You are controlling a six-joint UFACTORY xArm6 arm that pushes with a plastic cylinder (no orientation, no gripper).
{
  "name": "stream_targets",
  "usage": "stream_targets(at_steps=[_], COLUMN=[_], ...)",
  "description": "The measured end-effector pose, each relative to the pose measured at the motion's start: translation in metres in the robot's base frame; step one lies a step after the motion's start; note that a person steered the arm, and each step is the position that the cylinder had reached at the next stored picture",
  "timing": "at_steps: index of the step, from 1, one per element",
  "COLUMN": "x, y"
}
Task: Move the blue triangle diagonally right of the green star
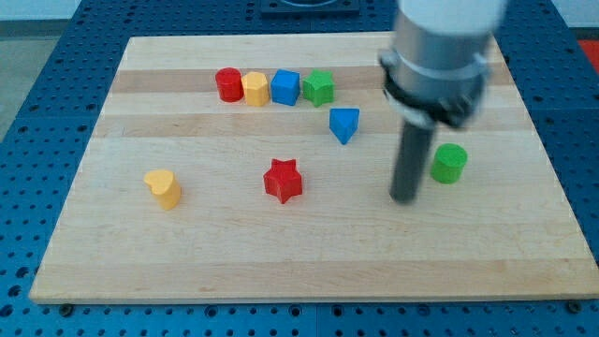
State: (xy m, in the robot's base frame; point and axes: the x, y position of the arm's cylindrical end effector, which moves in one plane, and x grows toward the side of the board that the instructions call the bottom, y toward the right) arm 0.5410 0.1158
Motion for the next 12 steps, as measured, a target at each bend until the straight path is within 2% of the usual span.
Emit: stream_targets(at_steps=[1,3,4,5,6,10,11,12], x=[0.008,-0.086,-0.091,-0.132,-0.144,-0.156,-0.120,-0.106], y=[-0.003,-0.089,-0.090,-0.085,-0.078,-0.061,-0.062,-0.046])
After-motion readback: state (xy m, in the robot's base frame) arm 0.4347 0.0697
